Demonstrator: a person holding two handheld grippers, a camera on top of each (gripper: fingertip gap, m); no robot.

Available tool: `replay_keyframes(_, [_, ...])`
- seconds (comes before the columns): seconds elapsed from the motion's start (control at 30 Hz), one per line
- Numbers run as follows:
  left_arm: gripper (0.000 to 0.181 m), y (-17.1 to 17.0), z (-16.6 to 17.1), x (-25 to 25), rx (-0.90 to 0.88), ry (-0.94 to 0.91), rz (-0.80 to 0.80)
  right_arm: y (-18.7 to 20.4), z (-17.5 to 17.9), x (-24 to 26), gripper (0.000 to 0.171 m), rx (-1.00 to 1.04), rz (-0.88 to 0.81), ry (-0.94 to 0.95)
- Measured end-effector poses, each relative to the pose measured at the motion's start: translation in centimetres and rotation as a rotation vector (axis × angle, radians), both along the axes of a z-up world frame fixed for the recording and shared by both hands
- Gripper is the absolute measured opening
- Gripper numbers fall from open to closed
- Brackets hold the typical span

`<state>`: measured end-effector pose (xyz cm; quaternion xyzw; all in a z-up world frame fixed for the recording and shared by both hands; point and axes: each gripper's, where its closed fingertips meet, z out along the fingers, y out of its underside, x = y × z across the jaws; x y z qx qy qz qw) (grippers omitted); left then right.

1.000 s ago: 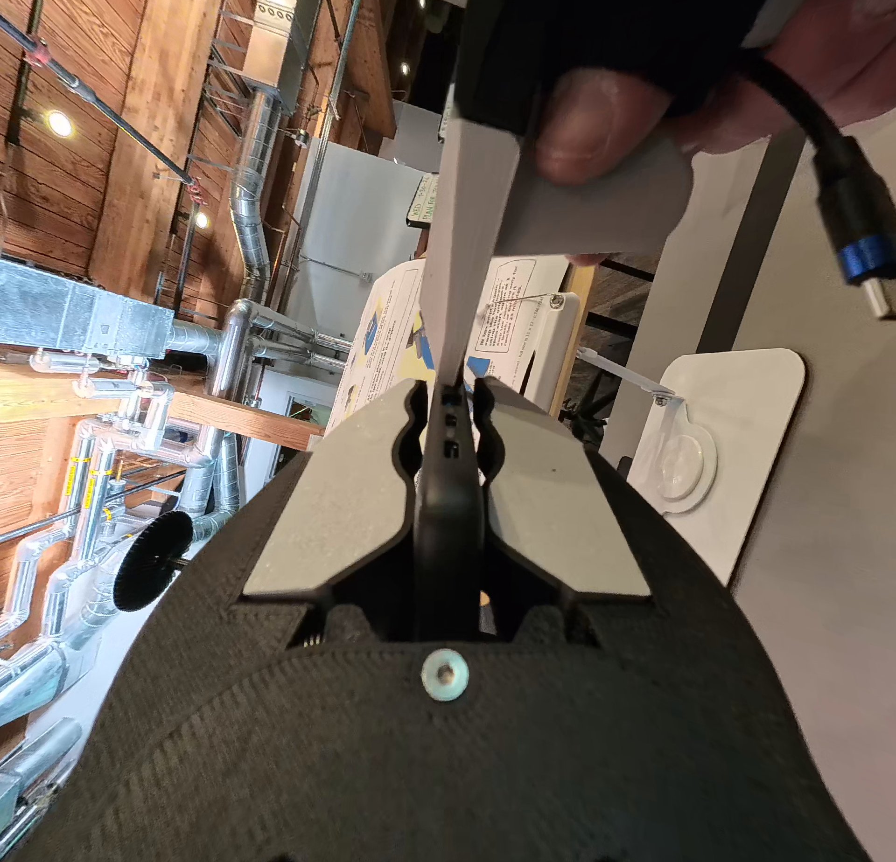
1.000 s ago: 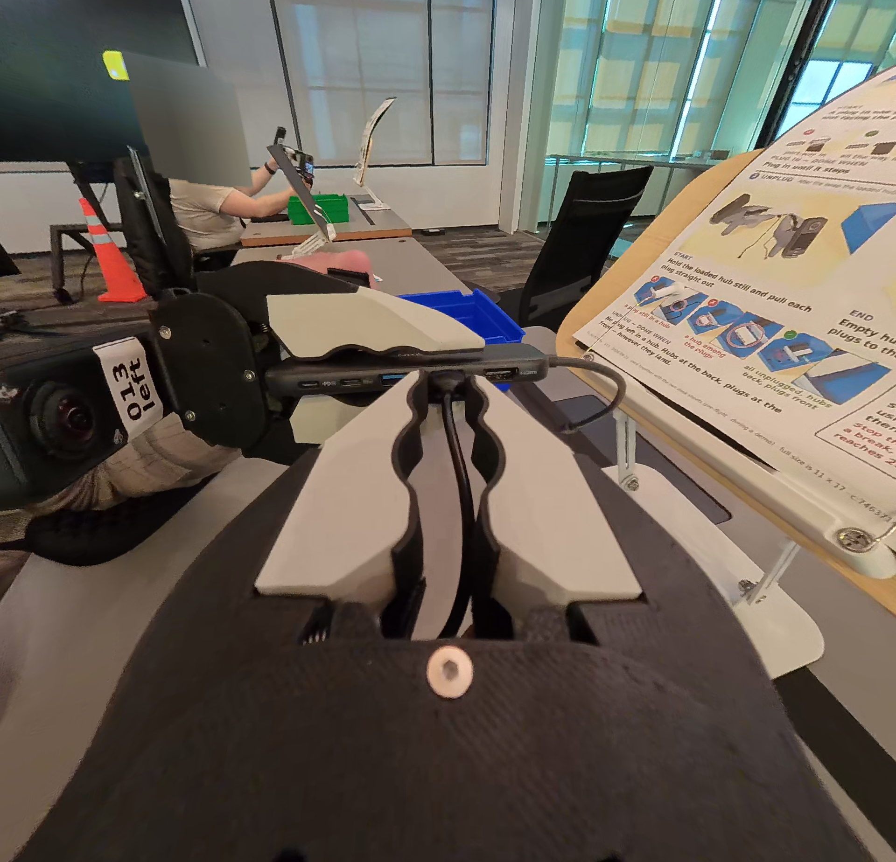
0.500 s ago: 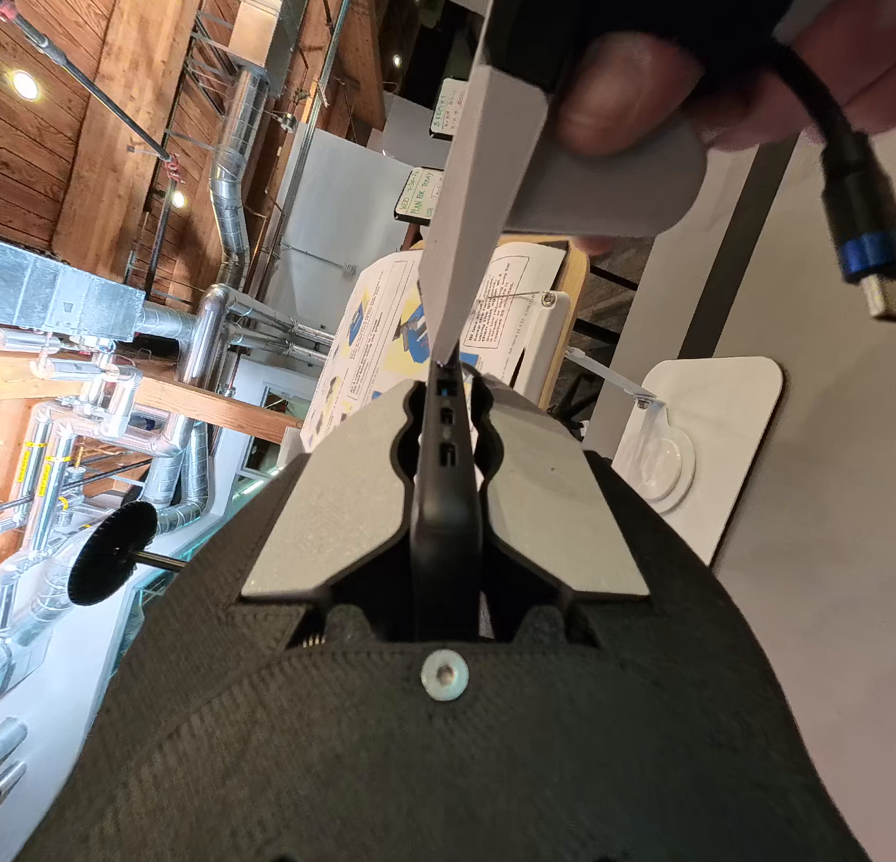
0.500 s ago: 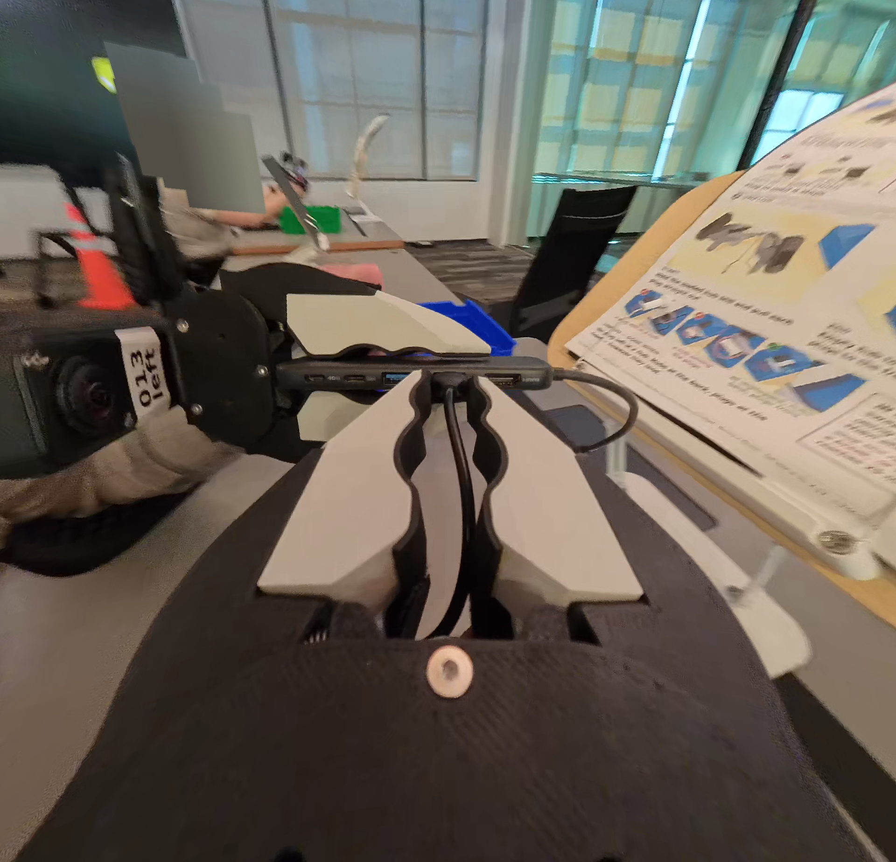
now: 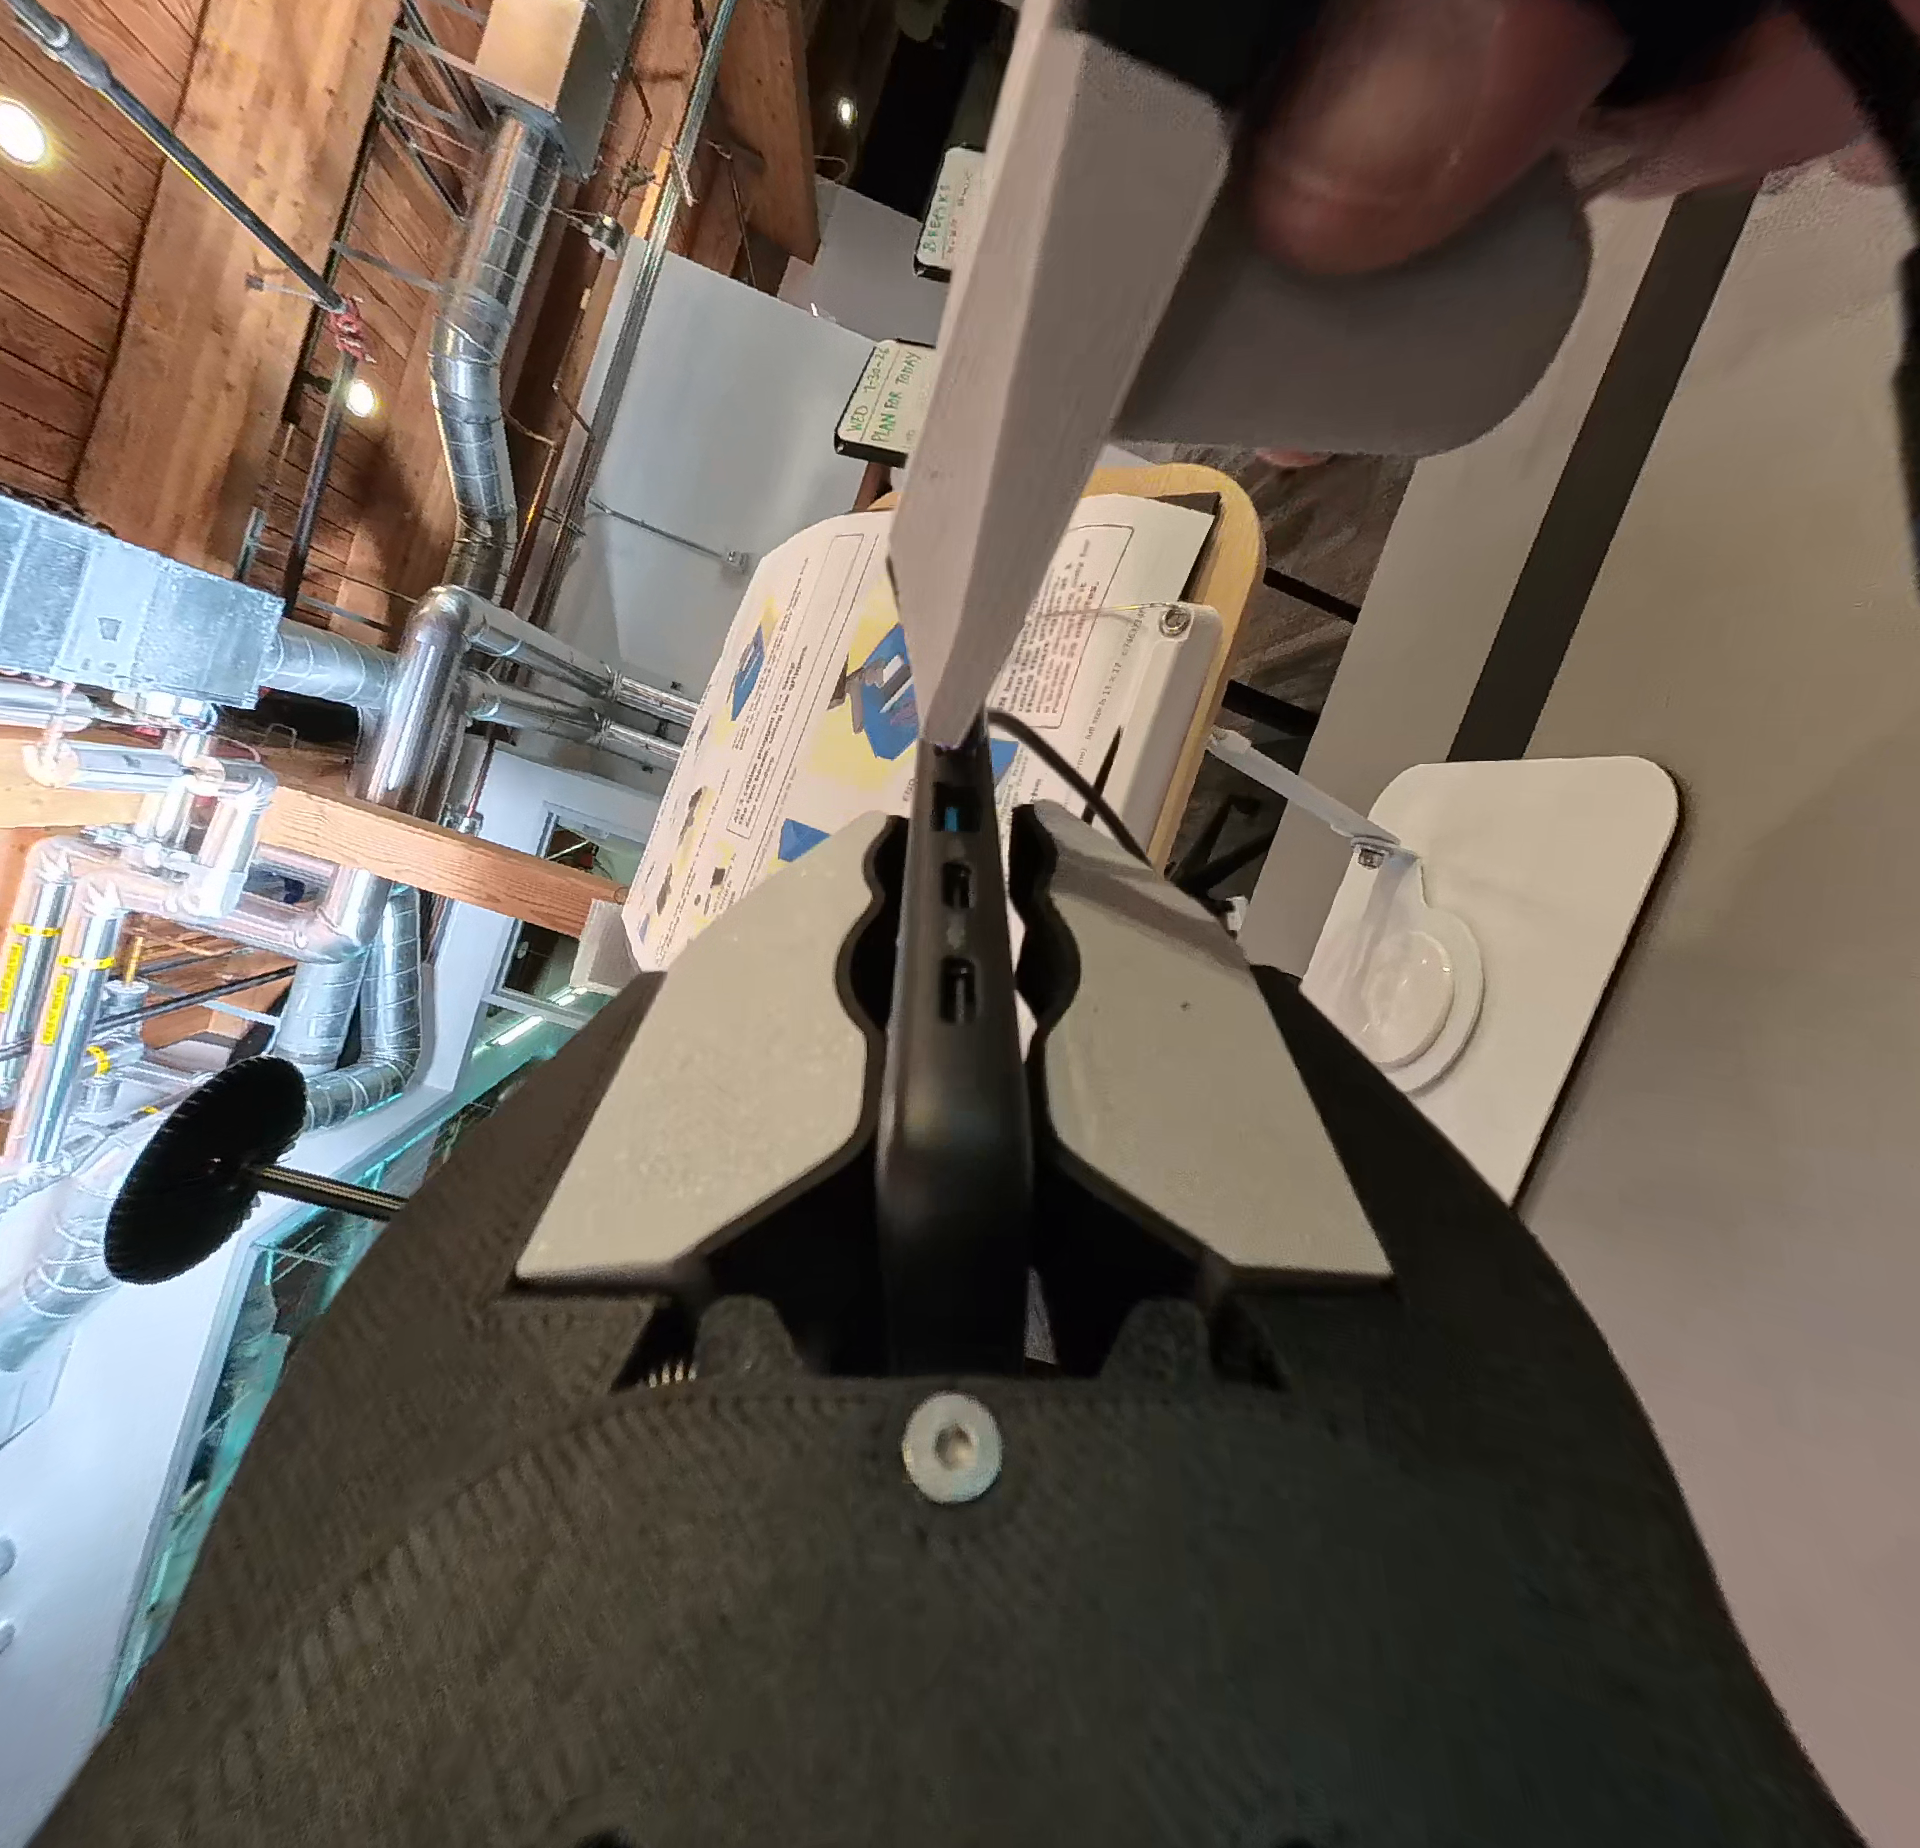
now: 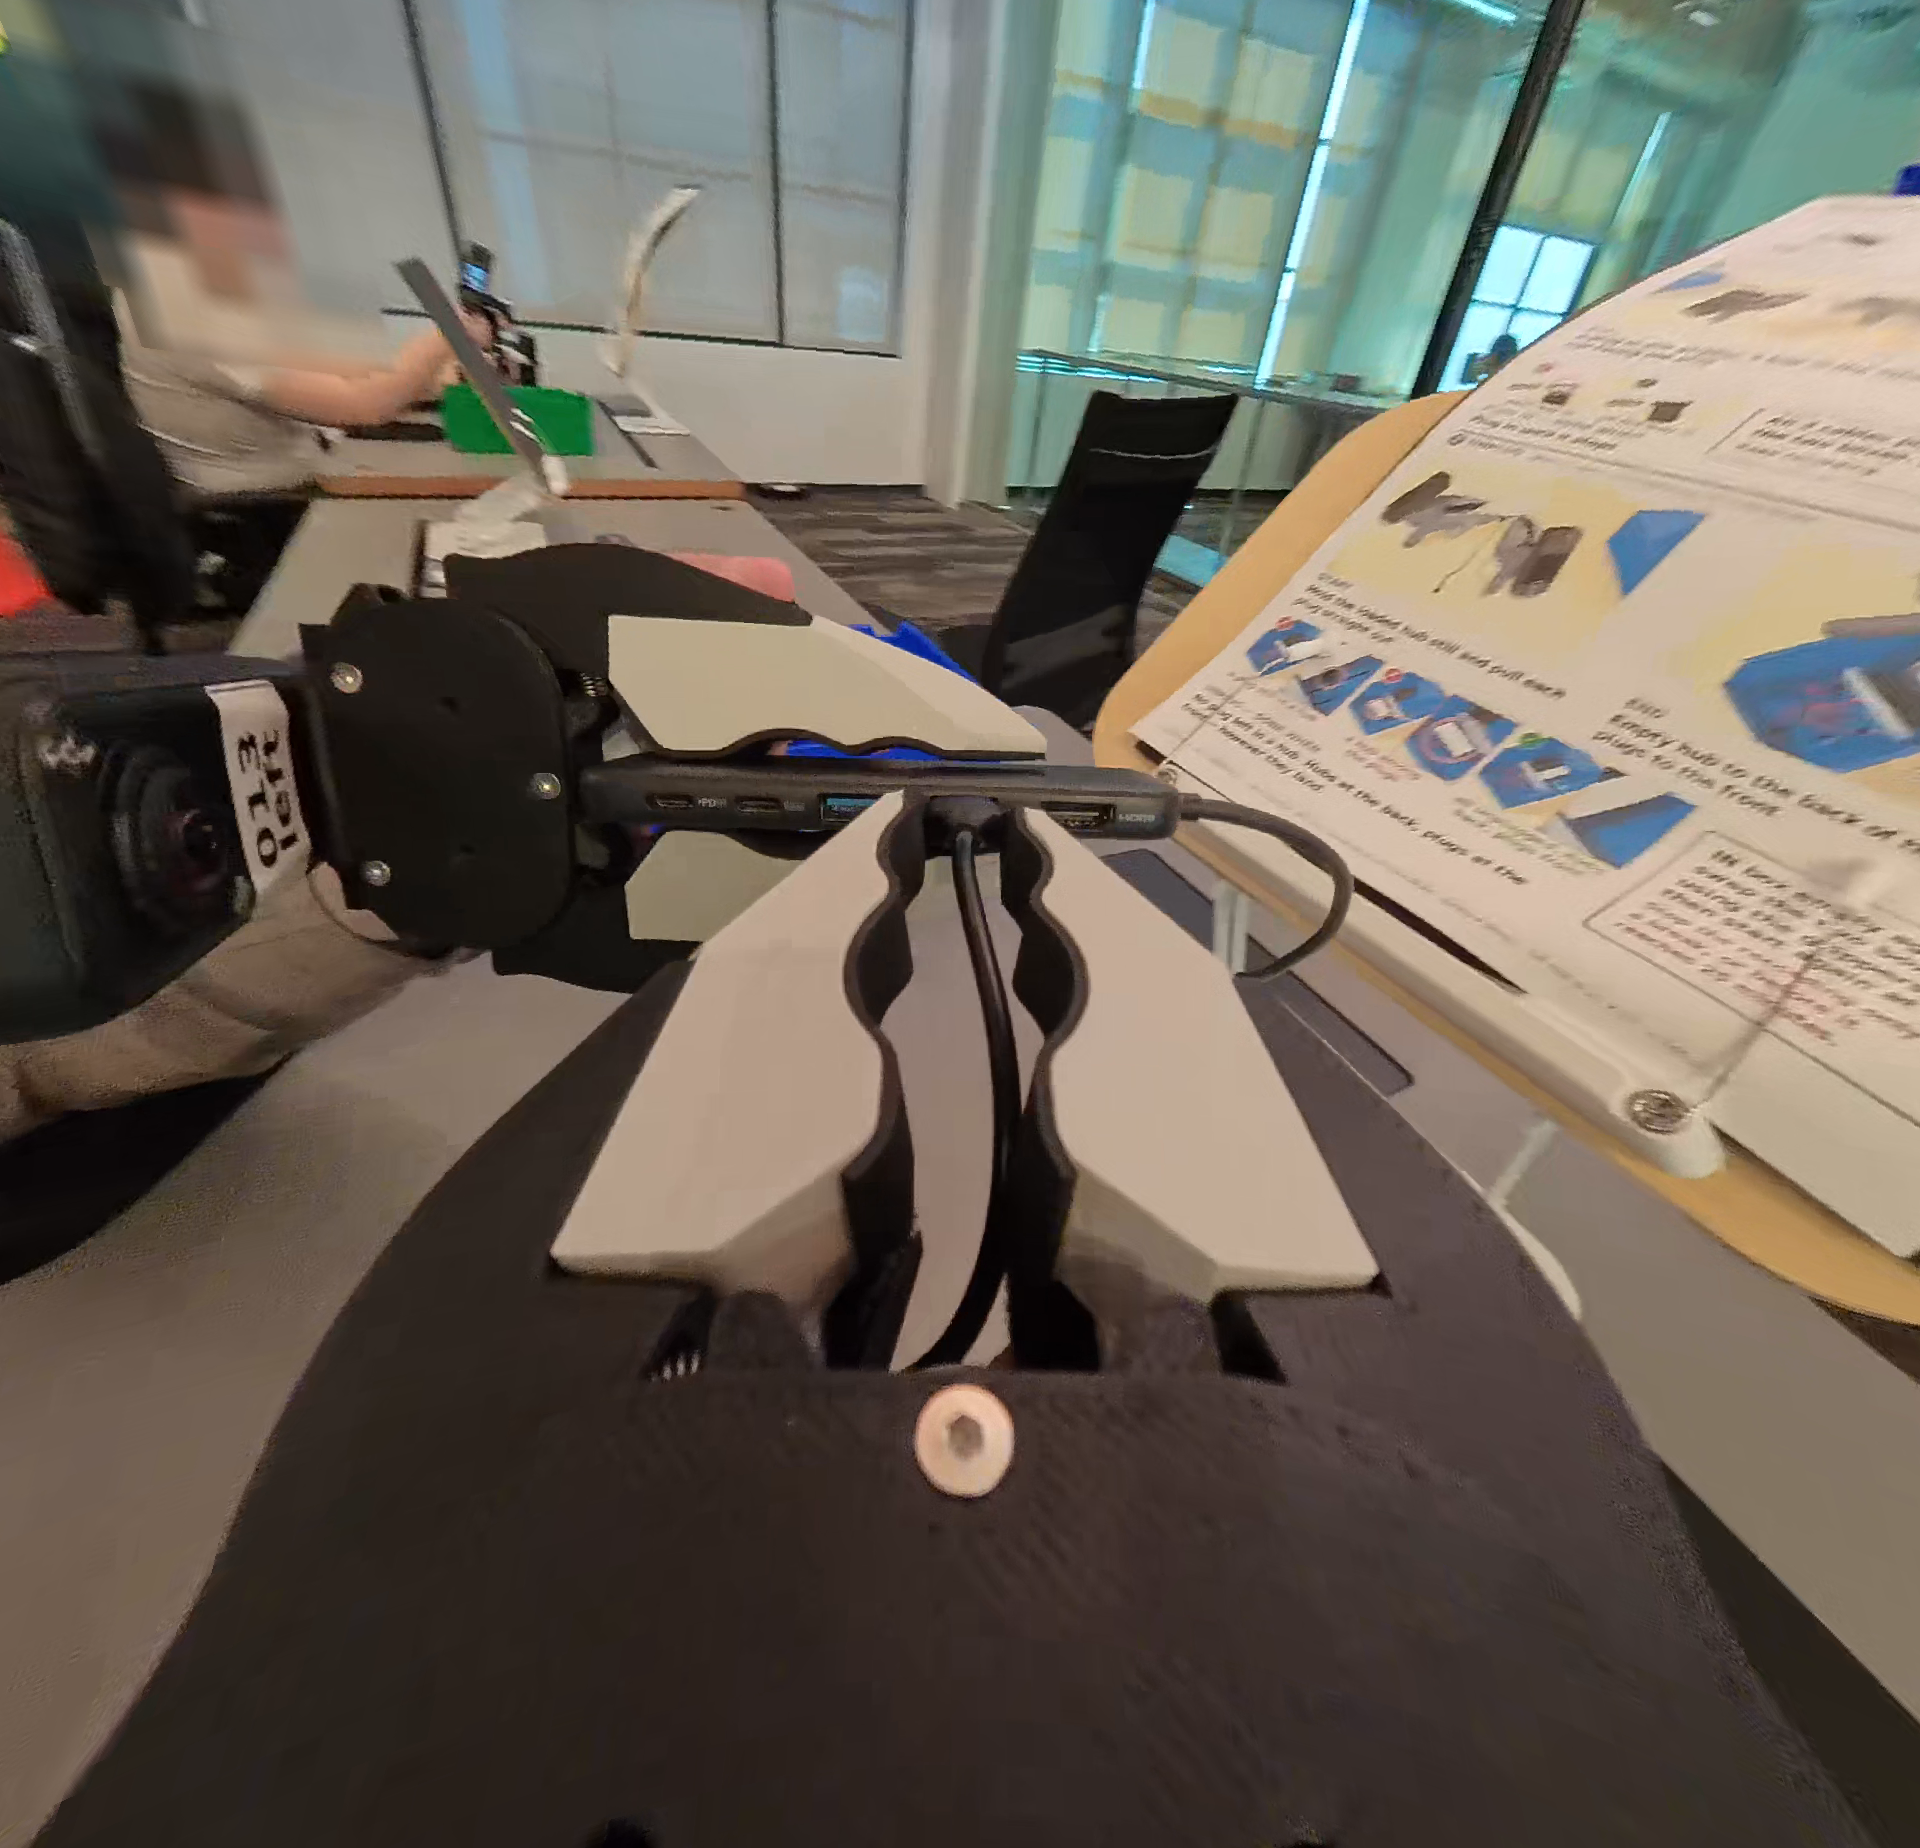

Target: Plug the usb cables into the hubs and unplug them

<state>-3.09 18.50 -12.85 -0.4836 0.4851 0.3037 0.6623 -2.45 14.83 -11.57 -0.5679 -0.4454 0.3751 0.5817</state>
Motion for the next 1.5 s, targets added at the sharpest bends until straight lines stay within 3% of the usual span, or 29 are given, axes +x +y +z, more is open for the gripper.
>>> replay_keyframes(0.13, [0.019, 0.1, -0.1, -0.2, 0.004, 0.024, 0.012, 0.1, -0.3, -0.1, 0.012, 0.004, -0.036, -0.005])
replay_keyframes(0.53, [0.019, -0.6, -0.3, 0.8, 0.000, 0.042, -0.023, -0.4, -0.6, 0.6, 0.012, -0.183, 0.222, 0.067])
replay_keyframes(0.87, [0.019, 0.1, 0.0, -0.3, -0.002, 0.011, -0.001, -0.3, 0.1, 0.0, 0.011, 0.061, -0.109, 0.004])
replay_keyframes(1.17, [0.023, -1.5, 1.2, 1.2, 0.035, -0.017, -0.106, -1.2, 0.4, -0.1, 0.011, -0.088, 0.073, 0.060])
replay_keyframes(1.5, [0.019, -1.2, 0.8, 1.0, 0.052, 0.005, -0.075, -0.9, 0.1, -0.3, 0.015, -0.103, 0.107, 0.056])
